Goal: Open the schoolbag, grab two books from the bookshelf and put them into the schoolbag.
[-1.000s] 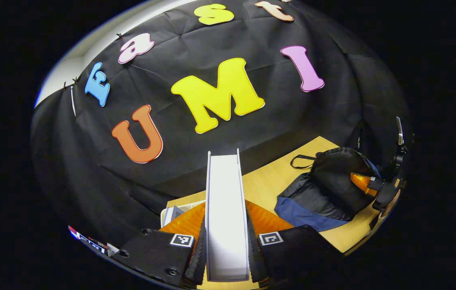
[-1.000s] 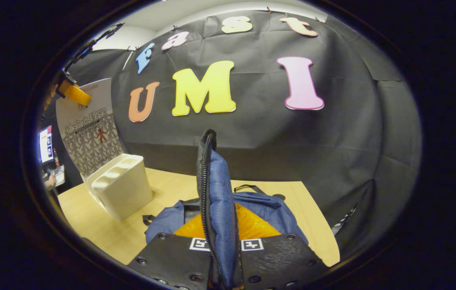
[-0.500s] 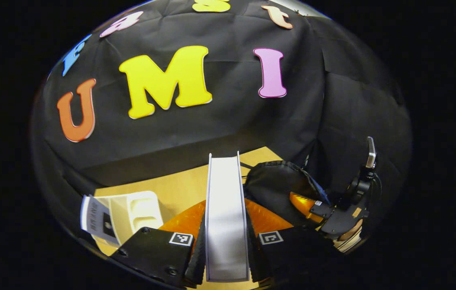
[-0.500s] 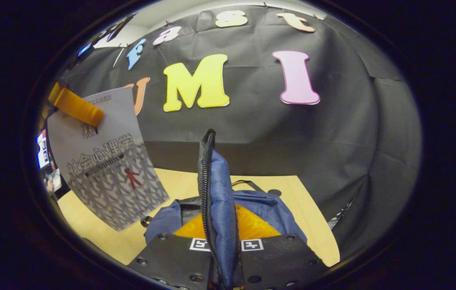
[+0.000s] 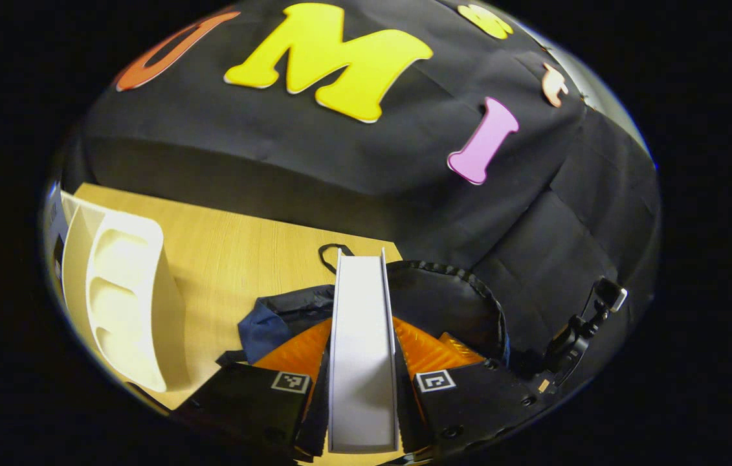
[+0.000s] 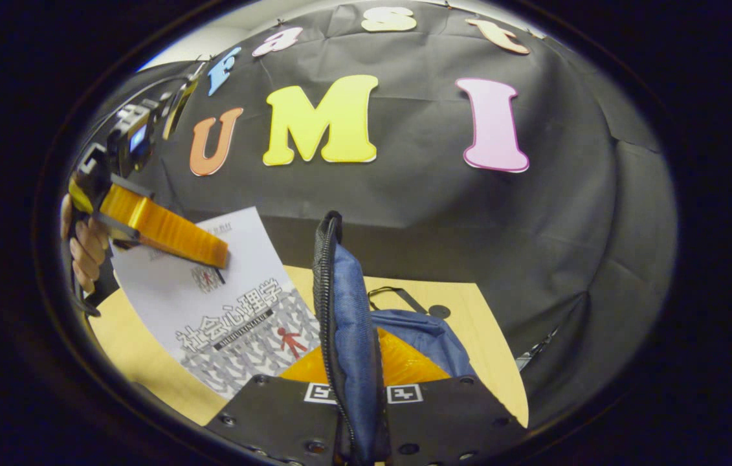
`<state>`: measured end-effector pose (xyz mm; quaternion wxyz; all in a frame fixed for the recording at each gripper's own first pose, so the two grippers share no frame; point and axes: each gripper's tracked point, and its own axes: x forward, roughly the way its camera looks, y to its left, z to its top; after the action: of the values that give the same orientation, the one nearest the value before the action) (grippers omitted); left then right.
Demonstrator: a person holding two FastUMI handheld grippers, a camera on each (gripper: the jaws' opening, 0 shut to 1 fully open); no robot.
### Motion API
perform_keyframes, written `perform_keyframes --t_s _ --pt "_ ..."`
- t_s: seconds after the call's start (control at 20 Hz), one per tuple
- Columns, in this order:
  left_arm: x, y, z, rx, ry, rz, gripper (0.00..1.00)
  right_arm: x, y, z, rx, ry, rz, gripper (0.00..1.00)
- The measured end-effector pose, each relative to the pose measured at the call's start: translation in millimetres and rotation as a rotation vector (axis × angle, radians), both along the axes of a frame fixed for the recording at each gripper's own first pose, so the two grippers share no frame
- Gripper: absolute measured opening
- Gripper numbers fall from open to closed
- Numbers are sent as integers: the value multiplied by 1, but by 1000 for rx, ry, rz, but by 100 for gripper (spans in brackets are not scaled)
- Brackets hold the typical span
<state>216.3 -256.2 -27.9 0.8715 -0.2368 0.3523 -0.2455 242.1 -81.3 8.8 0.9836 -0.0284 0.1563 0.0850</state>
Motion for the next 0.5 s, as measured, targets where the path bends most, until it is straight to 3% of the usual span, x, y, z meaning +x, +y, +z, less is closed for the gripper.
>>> perform_keyframes --t_s 0.1,0.15,0.3,0.5 --pt "3 11 -13 -87 49 48 50 4 -1 9 -5 3 -7 8" --pt "3 14 -16 -121 67 69 46 6 0 11 -11 9 -5 8" --pt "9 22 -22 -250 84 139 46 12 3 18 -39 21 -7 8" --pt "9 9 -35 -397 118 170 45 11 22 33 -105 15 17 8"
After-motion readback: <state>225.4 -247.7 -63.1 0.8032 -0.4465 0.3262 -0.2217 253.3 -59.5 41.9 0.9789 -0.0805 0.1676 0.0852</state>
